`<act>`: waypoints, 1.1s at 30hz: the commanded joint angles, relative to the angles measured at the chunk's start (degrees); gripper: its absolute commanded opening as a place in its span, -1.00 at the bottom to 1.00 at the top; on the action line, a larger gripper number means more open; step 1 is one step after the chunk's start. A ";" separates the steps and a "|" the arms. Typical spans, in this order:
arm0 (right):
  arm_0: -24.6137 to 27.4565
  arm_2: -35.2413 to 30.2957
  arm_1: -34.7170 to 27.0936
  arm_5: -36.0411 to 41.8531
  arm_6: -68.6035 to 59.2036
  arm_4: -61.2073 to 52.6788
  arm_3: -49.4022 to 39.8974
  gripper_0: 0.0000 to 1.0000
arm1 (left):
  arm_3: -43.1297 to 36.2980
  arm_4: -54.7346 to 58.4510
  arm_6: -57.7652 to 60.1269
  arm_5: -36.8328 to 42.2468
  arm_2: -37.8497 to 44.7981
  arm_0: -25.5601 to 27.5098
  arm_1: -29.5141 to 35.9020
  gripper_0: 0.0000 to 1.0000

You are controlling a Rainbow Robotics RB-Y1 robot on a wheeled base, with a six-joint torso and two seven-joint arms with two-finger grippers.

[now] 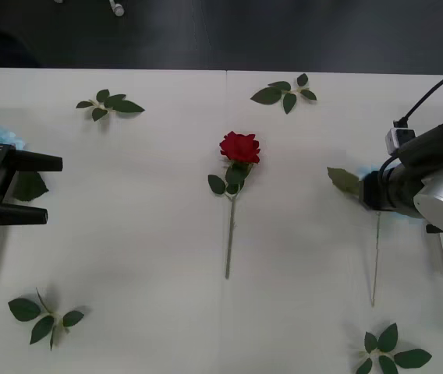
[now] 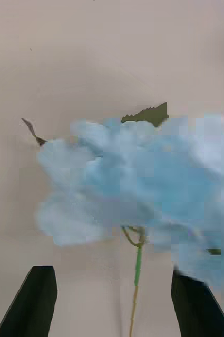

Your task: Put the red flowers into the right box and the blue flowers into the left box

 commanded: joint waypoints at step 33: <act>11.21 -9.74 -5.60 2.44 3.45 -9.44 -14.06 0.28 | -1.91 1.42 -0.54 0.14 0.93 0.32 0.62 1.00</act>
